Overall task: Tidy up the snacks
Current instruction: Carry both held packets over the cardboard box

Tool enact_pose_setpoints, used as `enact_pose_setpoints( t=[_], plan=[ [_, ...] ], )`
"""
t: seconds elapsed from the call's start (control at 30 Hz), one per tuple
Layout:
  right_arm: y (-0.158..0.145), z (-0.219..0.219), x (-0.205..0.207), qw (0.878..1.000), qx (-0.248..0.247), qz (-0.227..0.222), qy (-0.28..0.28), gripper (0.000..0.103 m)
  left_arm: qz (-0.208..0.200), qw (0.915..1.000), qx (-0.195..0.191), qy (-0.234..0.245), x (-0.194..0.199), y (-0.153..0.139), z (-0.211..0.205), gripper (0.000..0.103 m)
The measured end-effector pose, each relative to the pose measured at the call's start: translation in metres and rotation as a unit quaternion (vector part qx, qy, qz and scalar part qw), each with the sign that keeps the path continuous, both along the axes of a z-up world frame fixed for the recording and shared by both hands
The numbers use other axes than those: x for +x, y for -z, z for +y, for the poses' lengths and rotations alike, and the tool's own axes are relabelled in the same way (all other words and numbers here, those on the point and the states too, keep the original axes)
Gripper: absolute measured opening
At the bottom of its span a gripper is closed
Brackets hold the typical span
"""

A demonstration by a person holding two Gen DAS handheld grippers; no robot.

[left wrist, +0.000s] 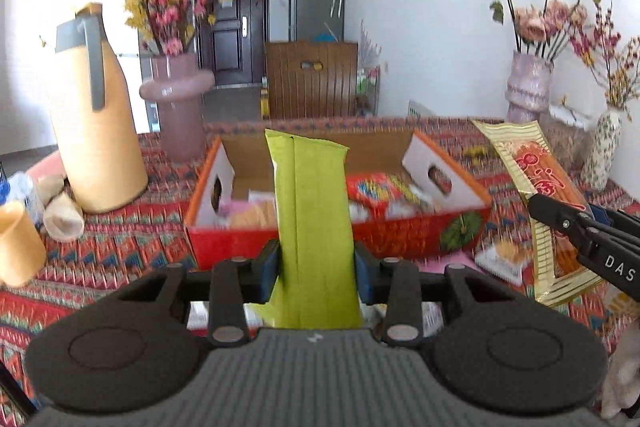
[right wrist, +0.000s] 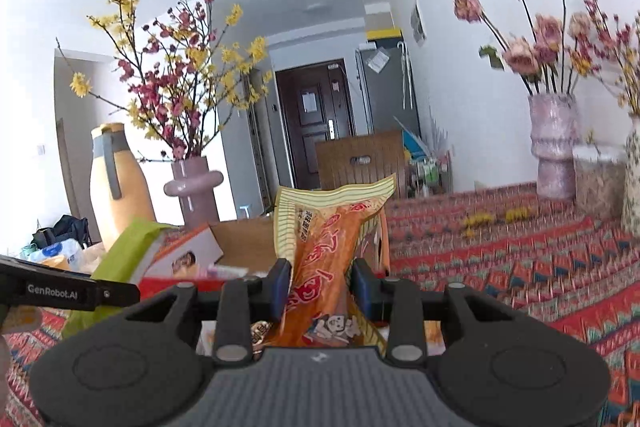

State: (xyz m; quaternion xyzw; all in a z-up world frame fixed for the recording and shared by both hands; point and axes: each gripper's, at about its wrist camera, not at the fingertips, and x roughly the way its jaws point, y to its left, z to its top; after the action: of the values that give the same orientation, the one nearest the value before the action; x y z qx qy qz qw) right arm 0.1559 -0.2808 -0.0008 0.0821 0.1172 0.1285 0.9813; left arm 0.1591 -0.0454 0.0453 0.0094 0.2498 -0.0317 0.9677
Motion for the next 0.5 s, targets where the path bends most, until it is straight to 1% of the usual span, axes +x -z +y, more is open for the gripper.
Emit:
enact_pose_setpoints(
  t=[0.1,0.33,0.5],
  plan=[
    [-0.013,0.004,0.013,1.0,-0.005,-0.009,0.0,0.033,-0.016,0.9998,-0.005,-0.007,0.011,-0.012,0.003,0.039],
    [-0.037,0.021,0.055,1.0,-0.018,-0.017,-0.001,0.033,-0.033,0.9991,-0.02,-0.016,0.045,-0.03,0.007,0.039],
    [-0.045,0.035,0.086,0.999,-0.029,-0.012,-0.006,0.033,-0.044,0.9984,-0.023,-0.026,0.069,-0.033,0.013,0.039]
  ],
)
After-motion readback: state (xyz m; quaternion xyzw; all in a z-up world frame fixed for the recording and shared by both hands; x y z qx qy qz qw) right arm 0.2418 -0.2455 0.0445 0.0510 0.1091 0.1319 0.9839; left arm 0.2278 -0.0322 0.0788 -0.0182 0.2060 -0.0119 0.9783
